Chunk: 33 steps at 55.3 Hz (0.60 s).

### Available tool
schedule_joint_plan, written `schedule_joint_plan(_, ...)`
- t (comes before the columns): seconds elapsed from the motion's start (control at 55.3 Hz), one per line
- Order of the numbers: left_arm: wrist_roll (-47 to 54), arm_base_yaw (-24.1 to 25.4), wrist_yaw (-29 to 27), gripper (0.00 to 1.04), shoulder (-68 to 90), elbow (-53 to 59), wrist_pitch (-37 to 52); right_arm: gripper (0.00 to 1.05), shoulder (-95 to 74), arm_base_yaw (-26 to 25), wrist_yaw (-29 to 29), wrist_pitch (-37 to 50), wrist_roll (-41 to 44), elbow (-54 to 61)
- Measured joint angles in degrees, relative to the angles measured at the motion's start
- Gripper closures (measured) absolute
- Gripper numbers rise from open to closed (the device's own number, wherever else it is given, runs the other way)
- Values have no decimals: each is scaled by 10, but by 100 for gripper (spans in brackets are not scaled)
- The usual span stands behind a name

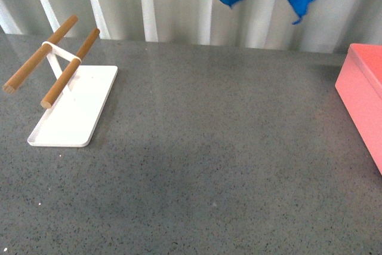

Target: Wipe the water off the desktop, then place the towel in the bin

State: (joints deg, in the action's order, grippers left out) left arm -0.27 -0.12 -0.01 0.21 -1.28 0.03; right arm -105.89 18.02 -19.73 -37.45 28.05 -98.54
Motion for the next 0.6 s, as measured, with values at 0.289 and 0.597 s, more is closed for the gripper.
schedule_joint_plan(0.289,0,0,0,7,0,0,0,99,49,-76,-83,-53,-158,39)
schedule_joint_plan(0.597,0,0,0,7,0,0,0,99,86,-148,-93,-32,-272,162)
